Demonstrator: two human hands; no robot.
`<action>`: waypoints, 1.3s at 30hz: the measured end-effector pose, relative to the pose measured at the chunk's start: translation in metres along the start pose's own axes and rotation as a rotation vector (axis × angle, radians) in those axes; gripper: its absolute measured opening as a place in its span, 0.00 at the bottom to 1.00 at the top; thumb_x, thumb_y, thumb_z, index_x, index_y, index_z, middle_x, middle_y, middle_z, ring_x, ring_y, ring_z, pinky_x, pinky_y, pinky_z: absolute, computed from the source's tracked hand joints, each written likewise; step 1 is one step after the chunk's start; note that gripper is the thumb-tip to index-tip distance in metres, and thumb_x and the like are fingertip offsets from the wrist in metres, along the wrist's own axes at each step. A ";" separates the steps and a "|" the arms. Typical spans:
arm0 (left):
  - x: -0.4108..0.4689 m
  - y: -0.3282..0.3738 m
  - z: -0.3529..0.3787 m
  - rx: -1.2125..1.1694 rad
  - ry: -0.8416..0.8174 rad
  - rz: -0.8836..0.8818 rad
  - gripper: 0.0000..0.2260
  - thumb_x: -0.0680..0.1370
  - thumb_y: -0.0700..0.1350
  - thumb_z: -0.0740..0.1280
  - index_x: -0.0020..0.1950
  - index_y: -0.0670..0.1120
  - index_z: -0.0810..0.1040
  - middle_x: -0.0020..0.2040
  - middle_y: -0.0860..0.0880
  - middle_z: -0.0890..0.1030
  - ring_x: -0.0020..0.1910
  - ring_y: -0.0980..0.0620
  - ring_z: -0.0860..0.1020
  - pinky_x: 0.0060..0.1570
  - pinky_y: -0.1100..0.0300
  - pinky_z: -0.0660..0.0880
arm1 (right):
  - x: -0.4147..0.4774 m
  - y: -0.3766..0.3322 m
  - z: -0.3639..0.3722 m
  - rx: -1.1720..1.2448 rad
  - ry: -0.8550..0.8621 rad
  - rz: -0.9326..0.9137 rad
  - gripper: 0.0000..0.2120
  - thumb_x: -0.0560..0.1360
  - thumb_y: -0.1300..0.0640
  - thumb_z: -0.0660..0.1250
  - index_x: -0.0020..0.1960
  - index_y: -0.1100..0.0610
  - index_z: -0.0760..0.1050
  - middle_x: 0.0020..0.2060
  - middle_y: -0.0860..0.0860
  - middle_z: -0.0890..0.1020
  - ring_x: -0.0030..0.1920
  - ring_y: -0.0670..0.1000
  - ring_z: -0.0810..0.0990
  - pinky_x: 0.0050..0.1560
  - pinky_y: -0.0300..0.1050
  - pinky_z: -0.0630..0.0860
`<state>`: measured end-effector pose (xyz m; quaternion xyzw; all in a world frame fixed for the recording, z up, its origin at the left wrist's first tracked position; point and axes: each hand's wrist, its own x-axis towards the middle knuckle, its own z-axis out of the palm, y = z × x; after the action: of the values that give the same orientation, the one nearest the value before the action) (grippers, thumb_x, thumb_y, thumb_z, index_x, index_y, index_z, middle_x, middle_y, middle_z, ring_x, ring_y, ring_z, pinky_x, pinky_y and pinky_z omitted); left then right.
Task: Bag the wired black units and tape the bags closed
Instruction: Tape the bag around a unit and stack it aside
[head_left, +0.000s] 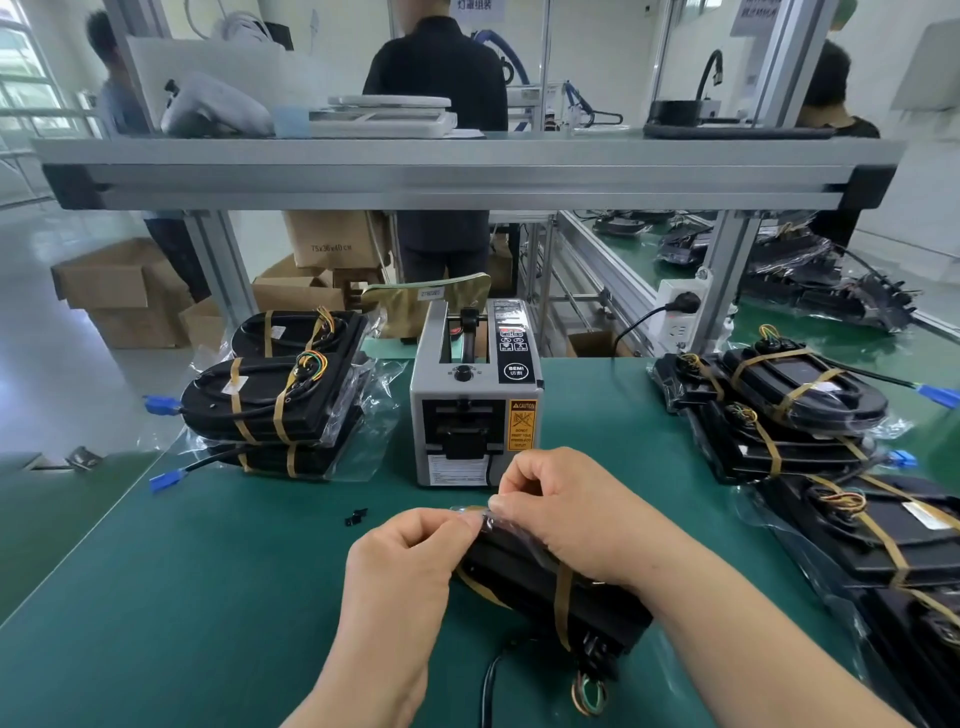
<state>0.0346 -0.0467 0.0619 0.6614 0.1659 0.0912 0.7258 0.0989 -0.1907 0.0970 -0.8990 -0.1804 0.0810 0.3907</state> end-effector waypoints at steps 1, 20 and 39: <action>0.000 -0.001 0.001 0.006 0.008 -0.003 0.08 0.73 0.44 0.73 0.34 0.48 0.84 0.30 0.53 0.82 0.24 0.62 0.71 0.36 0.61 0.67 | -0.001 0.000 0.000 -0.014 0.003 0.000 0.08 0.76 0.51 0.67 0.40 0.53 0.76 0.31 0.43 0.77 0.30 0.39 0.73 0.31 0.30 0.66; -0.003 0.001 0.002 0.170 0.072 0.014 0.07 0.71 0.45 0.76 0.32 0.50 0.83 0.31 0.53 0.82 0.30 0.65 0.76 0.37 0.64 0.70 | -0.004 -0.004 0.000 -0.008 -0.008 -0.017 0.08 0.77 0.51 0.67 0.40 0.52 0.76 0.30 0.43 0.76 0.29 0.39 0.71 0.32 0.31 0.66; -0.002 -0.008 0.005 0.287 0.179 0.077 0.10 0.69 0.49 0.76 0.41 0.53 0.75 0.26 0.60 0.73 0.23 0.62 0.68 0.32 0.59 0.67 | -0.003 -0.002 0.002 -0.023 0.011 -0.040 0.10 0.77 0.51 0.67 0.38 0.50 0.74 0.31 0.43 0.77 0.31 0.40 0.73 0.34 0.32 0.67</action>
<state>0.0343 -0.0529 0.0541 0.7532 0.2156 0.1528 0.6023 0.0952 -0.1897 0.0973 -0.9001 -0.1972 0.0662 0.3829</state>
